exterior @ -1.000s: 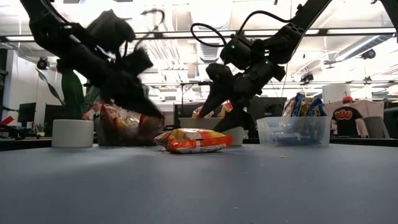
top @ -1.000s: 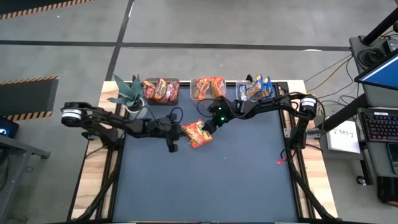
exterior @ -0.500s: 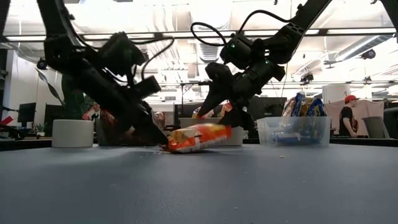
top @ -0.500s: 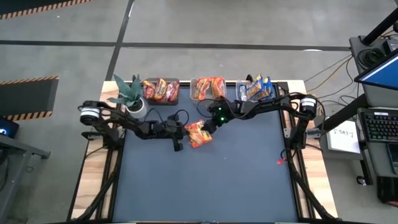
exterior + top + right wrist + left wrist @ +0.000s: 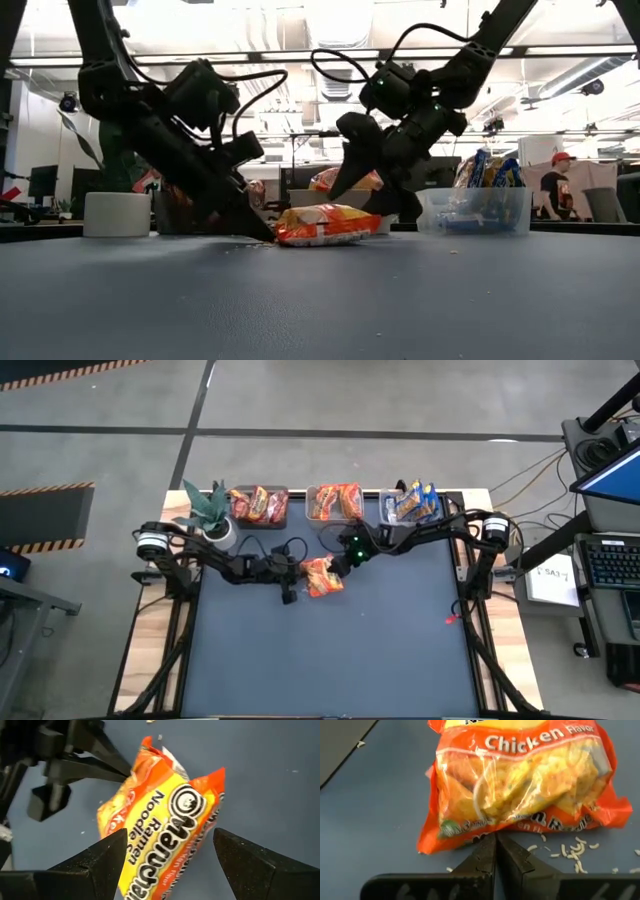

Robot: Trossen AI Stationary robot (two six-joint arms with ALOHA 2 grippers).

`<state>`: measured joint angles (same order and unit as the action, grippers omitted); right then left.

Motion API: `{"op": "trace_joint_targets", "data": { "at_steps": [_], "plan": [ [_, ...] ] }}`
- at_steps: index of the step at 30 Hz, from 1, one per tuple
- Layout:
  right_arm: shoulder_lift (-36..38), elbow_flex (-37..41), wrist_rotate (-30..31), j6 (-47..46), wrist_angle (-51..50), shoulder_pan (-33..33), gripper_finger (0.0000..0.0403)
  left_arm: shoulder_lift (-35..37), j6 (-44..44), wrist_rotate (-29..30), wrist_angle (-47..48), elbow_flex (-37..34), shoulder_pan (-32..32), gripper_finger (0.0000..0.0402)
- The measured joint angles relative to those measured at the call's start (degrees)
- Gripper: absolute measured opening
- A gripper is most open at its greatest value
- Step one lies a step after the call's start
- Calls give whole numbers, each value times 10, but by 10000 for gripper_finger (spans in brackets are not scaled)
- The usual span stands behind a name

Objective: Sort Maruchan noodles
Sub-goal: Put the orange noodle pack into the white bin

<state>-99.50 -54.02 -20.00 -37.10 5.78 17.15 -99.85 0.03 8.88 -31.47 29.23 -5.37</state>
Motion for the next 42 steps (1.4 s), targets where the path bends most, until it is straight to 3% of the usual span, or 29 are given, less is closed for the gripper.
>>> {"op": "trace_joint_targets", "data": {
  "at_steps": [7, 13, 19, 36, 42],
  "plan": [
    [-36, 17, 3, -16, 94, -4, 277, 18, 12, -4, 5, 5, 0, 0],
    [-89, 18, -42, -34, 210, -7, 270, 9, -2, -8, 4, 6, 0, 0],
    [-99, 17, -51, -26, 237, -8, 254, -3, -8, -7, -4, 7, 0, 0],
    [-91, 17, -62, -11, 242, -12, 104, -5, -21, -4, -17, 7, 0, 0],
    [-87, 17, -62, -6, 239, -12, 87, 7, -21, -5, -5, 7, 0, 0]
  ]
}}
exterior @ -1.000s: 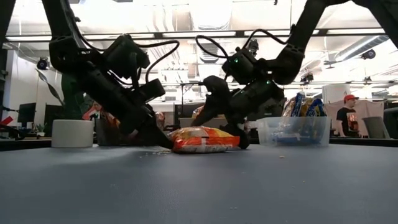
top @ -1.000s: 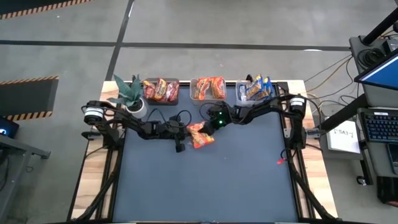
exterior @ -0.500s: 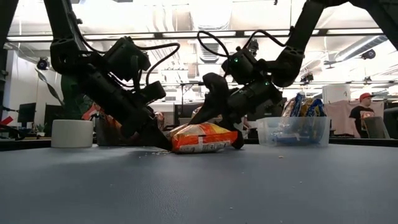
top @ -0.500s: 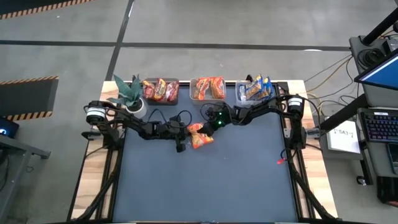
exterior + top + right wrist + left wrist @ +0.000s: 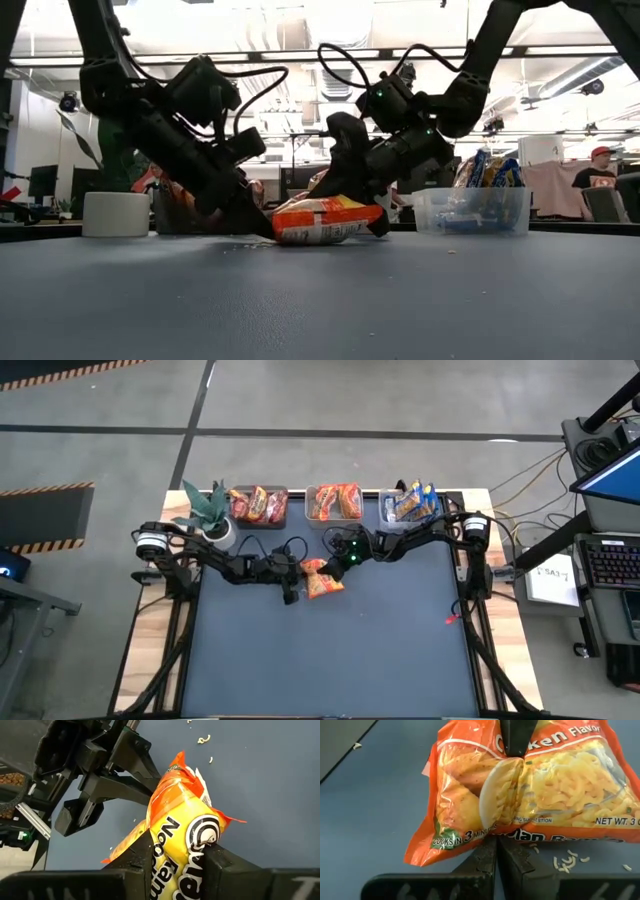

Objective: Sort Maruchan noodles
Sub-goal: Put the orange noodle pack into the white bin

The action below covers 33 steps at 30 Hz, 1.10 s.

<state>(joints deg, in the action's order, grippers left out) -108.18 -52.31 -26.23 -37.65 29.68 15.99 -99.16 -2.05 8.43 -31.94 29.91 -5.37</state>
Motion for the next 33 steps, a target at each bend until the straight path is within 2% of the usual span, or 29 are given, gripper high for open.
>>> {"op": "trace_joint_targets", "data": {
  "at_steps": [7, 15, 19, 22, 26, 29, 33],
  "plan": [
    [8, 0, 2, 3, -4, 0, 86, 65, 9, 0, 71, -1, 0, 0],
    [56, 1, 7, 24, -6, 1, 81, 226, 59, 22, 198, -9, 0, 0],
    [98, 1, 29, 43, -8, 1, 81, 314, 87, 46, 216, -23, 0, 0],
    [142, 1, 81, 65, -18, 5, 81, 371, 103, 47, 215, -26, 0, 0],
    [204, -3, 194, 102, -76, 18, 81, 423, 105, 47, 214, -27, 0, 0],
    [242, -27, 288, 132, -171, 28, 80, 448, 106, 47, 210, -27, 0, 0],
    [255, -87, 425, 160, -305, 28, 79, 466, 113, 59, 206, -27, 0, 0]
  ]
}}
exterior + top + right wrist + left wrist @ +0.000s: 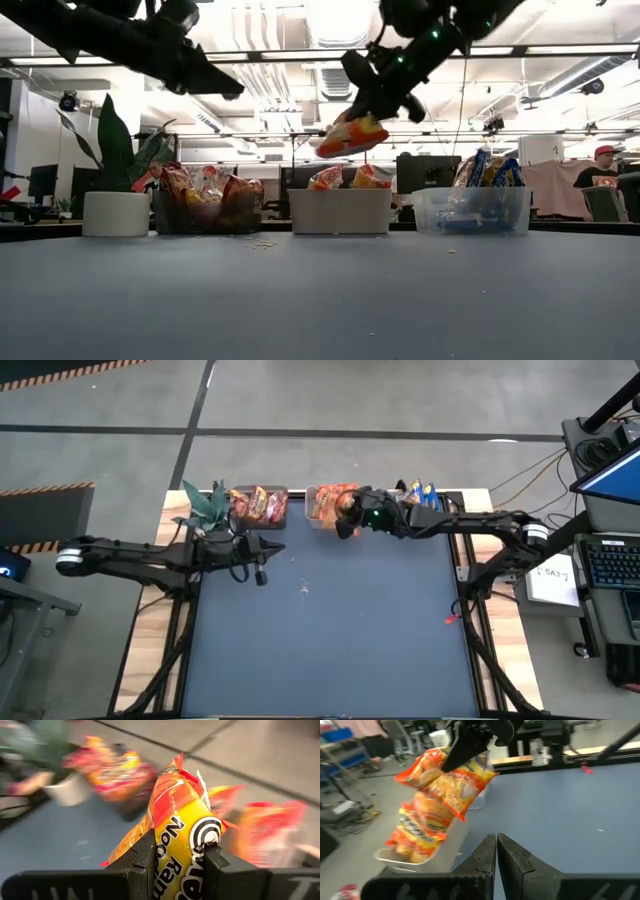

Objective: Sort Maruchan noodles
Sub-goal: Put the orange noodle pack into the white bin

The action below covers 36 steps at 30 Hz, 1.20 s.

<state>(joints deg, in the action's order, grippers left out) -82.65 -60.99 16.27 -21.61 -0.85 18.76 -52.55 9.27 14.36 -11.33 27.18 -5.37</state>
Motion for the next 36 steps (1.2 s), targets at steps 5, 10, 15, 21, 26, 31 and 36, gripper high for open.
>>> {"op": "trace_joint_targets", "data": {
  "at_steps": [5, 10, 15, 21, 26, 31, 36],
  "plan": [
    [-35, -84, 122, 19, -120, 0, 79, 1, 25, 64, -5, 0, 0, 0],
    [-97, -154, 190, 21, -180, 4, 79, -1, 37, 88, -7, 0, 0, 0],
    [-171, -218, 248, 24, -209, 8, 79, -1, 48, 92, -7, 0, 0, 0],
    [-243, -294, 301, 22, -247, 12, 79, 0, 85, 106, -11, 0, 0, 0],
    [-288, -337, 306, 22, -246, 12, 79, 0, 87, 123, -11, 0, 0, 0],
    [-337, -372, 309, 19, -246, 12, 79, 0, 87, 122, -11, 0, 0, 0],
    [-372, -392, 349, 21, -249, 8, 85, 0, 84, 122, -11, 0, 0, 0]
  ]
}}
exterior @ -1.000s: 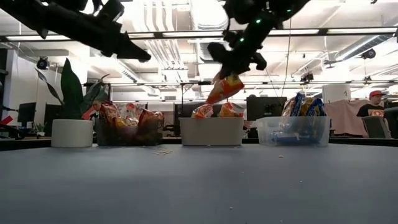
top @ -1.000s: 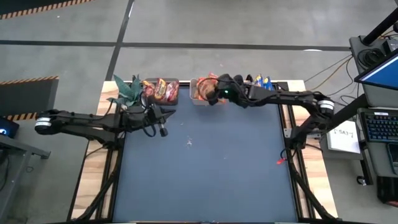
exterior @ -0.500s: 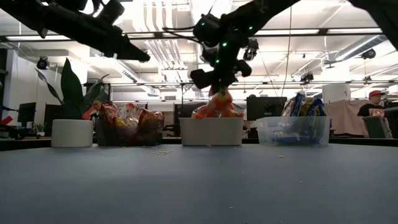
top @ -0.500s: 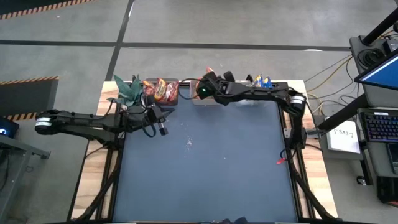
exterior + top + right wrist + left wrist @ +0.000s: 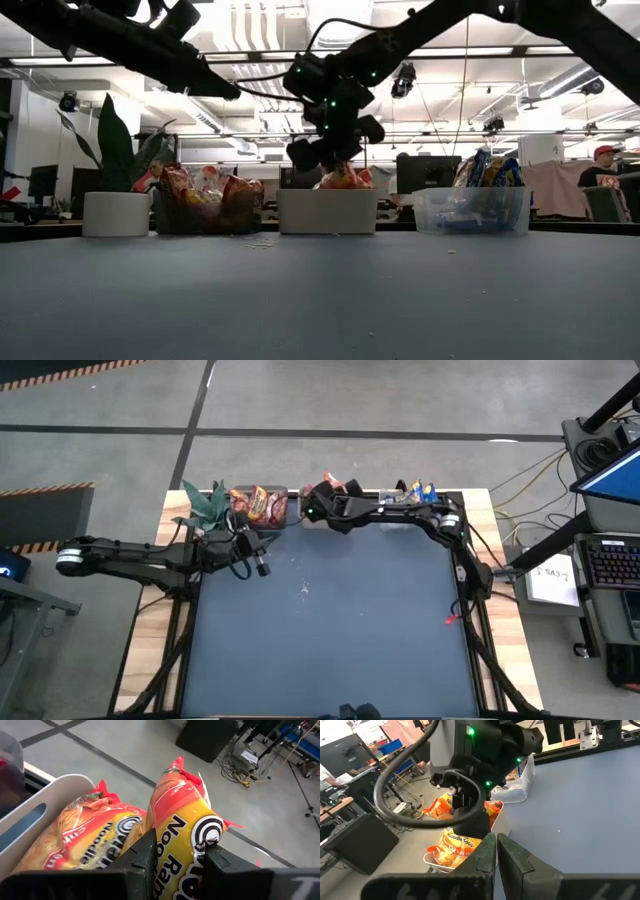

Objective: Sort Maruchan noodles
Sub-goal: Put the orange noodle pack into the white bin

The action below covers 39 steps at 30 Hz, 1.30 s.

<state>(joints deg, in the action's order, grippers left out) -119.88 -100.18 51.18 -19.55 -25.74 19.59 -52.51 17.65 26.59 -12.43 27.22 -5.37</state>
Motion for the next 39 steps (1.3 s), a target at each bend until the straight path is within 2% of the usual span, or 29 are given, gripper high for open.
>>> {"op": "trace_joint_targets", "data": {
  "at_steps": [14, 24, 27, 30, 33, 36, 39],
  "plan": [
    [0, -9, -52, -24, -31, -6, 193, 0, -2, -1, -2, 0, 0, 0],
    [25, -89, -49, -36, -194, -20, 205, -1, -2, -1, 1, 0, 0, 0],
    [27, -125, -75, -40, -264, -22, 191, -3, -2, -1, 3, 0, 0, 0],
    [27, -152, -178, -34, -306, -14, 155, -5, -2, -2, 5, 0, 0, 0],
    [28, -149, -266, -20, -308, -3, 94, -9, -2, -2, 5, 0, 0, 0],
    [27, -129, -281, -18, -307, 6, 29, -14, -2, -2, 5, 0, 0, 0],
    [27, -99, -281, -28, -276, 16, 15, -20, -2, -2, 5, 0, 0, 0]
  ]
}}
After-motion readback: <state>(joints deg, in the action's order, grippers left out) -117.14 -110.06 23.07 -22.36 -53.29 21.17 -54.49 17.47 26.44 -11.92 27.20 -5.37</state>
